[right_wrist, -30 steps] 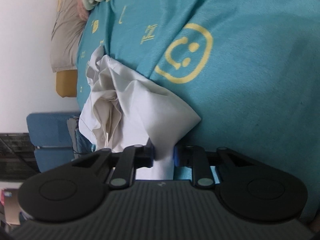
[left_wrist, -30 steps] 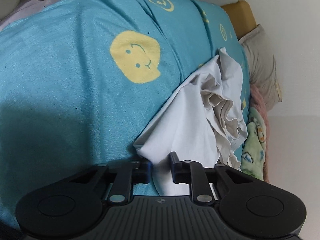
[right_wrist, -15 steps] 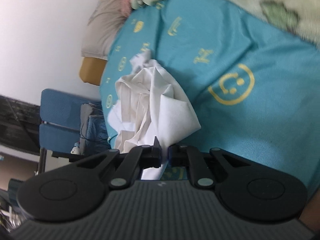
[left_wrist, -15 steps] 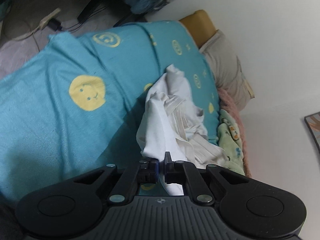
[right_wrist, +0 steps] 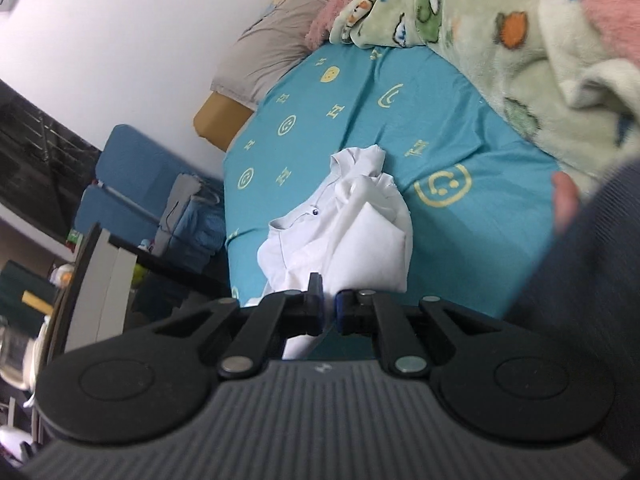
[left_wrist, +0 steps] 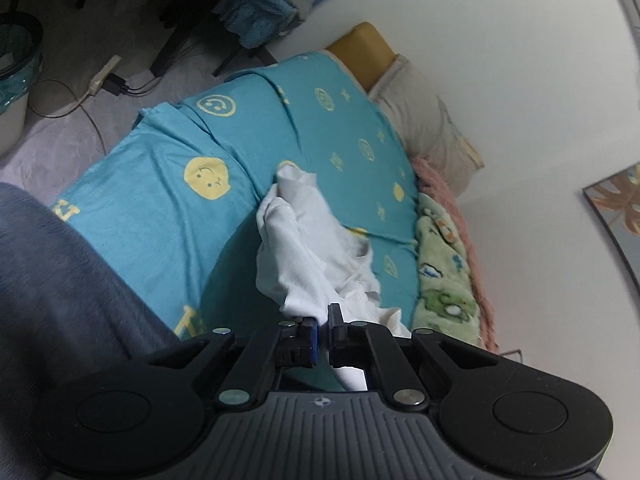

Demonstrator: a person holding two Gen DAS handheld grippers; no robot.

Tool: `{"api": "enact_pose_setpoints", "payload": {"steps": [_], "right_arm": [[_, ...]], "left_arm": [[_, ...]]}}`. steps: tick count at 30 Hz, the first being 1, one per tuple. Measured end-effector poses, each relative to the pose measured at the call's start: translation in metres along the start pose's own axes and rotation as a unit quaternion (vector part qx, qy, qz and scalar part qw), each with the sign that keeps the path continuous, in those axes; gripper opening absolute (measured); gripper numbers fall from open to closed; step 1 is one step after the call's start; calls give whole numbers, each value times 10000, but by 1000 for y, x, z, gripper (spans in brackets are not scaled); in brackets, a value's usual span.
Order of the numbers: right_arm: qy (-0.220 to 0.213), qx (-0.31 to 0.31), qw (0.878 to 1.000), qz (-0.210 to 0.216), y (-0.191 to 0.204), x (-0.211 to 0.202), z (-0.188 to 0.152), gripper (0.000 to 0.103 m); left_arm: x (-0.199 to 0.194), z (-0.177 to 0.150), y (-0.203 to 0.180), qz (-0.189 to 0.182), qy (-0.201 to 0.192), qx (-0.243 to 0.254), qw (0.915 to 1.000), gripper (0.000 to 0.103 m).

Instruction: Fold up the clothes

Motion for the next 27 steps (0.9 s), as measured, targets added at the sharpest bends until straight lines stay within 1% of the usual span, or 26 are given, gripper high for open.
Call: {"api": "enact_pose_setpoints", "payload": {"steps": [4,6,9,13,16,20,24,27], "right_arm": [[-8,-161,9999,22,0,-23,-5,9],[2,-129,9999,45,0,-22,1,9],[27,-50,10000,72,-2,-10,12,9],[212,246,9993,178,-8,22,34,9],[351,294,9988,144,-8,52,55,9],[421,297,9986,112,-3,95,84,10],[468,298,9984,71,0,142,105,10],[554,310,9980,65,-4,177,117,10]], "left_arm": [[-8,-4,-11,108,169,210,9996,5],[-5,-1,-18,172,174,261,9994,5],[13,13,-27,246,141,200,9994,5],[56,39,-41,422,70,271,9987,5],[94,61,-49,609,51,355,9975,5],[138,90,-56,799,-34,421,9959,5],[181,117,-53,928,-82,230,9954,5],[212,134,-48,1077,-76,204,9939,5]]}}
Point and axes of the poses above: each gripper's, at about its wrist camera, not at the fingertips, and x roughly the way its jaws point, y to its left, z to its top, the point moved 5 cm from there along x, roughly the way its jaws point, and after that the axes turned 3 degrees about y, right-handed, at the moved point
